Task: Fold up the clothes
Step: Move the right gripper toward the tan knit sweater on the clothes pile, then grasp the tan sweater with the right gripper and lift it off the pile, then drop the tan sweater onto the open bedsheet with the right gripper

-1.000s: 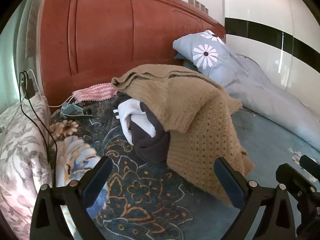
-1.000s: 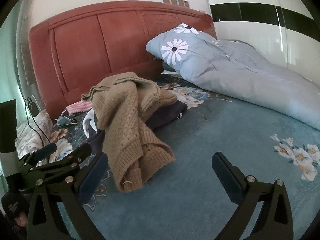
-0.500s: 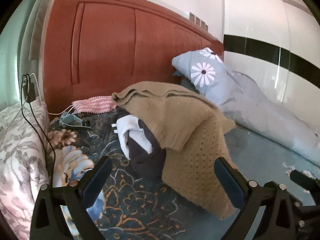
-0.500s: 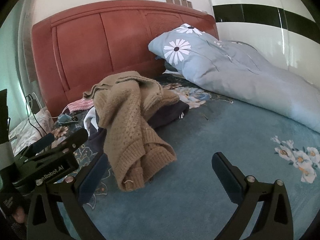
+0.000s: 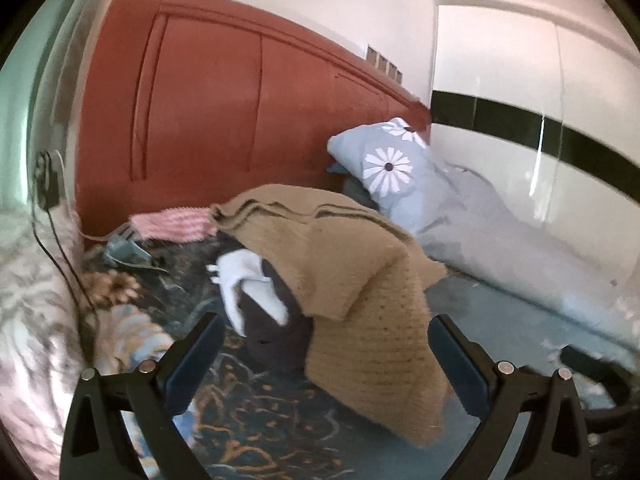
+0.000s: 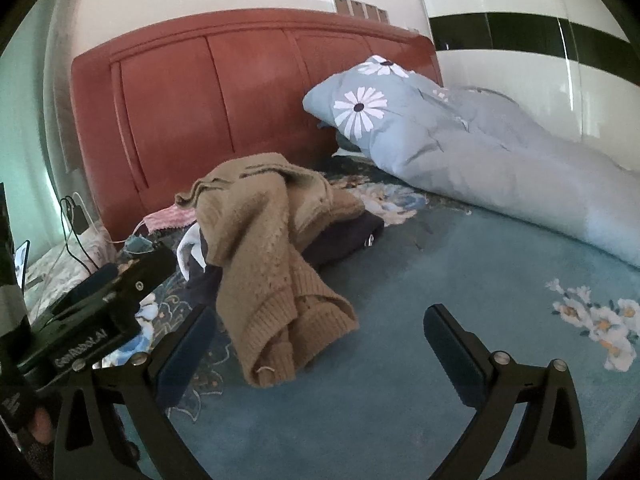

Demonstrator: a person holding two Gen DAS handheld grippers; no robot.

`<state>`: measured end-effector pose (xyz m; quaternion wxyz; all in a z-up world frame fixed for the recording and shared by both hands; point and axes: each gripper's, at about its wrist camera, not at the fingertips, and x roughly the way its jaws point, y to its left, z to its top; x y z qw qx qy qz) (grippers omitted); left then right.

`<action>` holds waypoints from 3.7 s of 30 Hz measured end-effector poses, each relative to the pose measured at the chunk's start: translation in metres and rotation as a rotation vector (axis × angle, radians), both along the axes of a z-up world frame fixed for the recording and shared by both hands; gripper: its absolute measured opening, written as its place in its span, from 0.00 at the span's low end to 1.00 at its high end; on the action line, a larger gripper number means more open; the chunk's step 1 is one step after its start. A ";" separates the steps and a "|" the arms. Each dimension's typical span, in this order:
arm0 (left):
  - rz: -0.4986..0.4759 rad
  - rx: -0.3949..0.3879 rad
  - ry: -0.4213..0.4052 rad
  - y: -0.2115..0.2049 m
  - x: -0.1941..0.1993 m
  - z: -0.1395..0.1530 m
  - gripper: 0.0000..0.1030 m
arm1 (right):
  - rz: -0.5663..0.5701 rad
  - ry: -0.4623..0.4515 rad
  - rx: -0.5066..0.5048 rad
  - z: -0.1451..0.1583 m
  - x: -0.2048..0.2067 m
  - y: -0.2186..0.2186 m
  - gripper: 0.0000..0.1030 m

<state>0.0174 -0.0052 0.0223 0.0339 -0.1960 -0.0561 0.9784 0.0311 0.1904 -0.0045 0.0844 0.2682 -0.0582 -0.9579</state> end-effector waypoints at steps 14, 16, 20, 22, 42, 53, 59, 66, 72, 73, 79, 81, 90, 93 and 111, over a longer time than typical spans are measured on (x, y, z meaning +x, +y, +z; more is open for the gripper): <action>0.008 -0.052 -0.045 -0.008 -0.003 0.001 1.00 | 0.033 0.057 -0.120 -0.001 0.001 0.010 1.00; -0.003 -0.039 -0.050 -0.010 -0.003 0.002 1.00 | 0.037 0.068 -0.146 -0.002 0.001 0.013 1.00; -0.006 -0.009 -0.041 -0.016 -0.002 0.005 1.00 | 0.045 0.090 -0.198 -0.002 0.002 0.018 1.00; 0.001 -0.004 -0.024 -0.018 0.000 0.007 1.00 | 0.044 0.099 -0.171 -0.001 0.003 0.017 1.00; 0.039 0.059 0.017 -0.043 0.001 0.010 1.00 | 0.201 0.145 -0.236 0.002 -0.010 -0.005 1.00; 0.051 0.164 -0.048 -0.078 -0.008 0.001 1.00 | 0.230 -0.062 -0.035 -0.011 -0.095 -0.040 1.00; 0.033 0.162 -0.056 -0.077 -0.009 0.001 1.00 | 0.138 -0.215 -0.114 -0.031 -0.135 -0.037 0.72; 0.031 0.103 -0.053 -0.071 -0.008 0.002 1.00 | 0.200 -0.243 -0.298 -0.014 -0.131 -0.030 0.27; 0.052 0.140 -0.047 -0.080 -0.006 0.002 1.00 | 0.289 -0.159 -0.584 0.026 -0.102 0.024 0.23; 0.051 0.153 -0.049 -0.082 -0.006 0.002 1.00 | 0.292 -0.147 -0.612 0.032 -0.096 0.033 0.22; 0.026 0.215 -0.085 -0.083 -0.009 -0.002 1.00 | 0.235 -0.076 -0.673 0.068 -0.043 0.096 0.18; 0.007 0.211 -0.086 -0.077 -0.008 -0.002 1.00 | 0.184 -0.053 -0.686 0.078 -0.016 0.127 0.13; -0.109 0.075 -0.078 -0.020 0.000 0.000 1.00 | -0.143 0.055 -0.555 0.121 0.138 0.258 0.03; -0.153 0.013 -0.070 0.002 0.006 0.000 1.00 | -0.224 0.063 -0.517 0.126 0.179 0.278 0.03; -0.452 -0.069 -0.249 0.099 0.077 -0.029 1.00 | -0.139 -0.267 -0.235 -0.005 0.178 0.199 0.64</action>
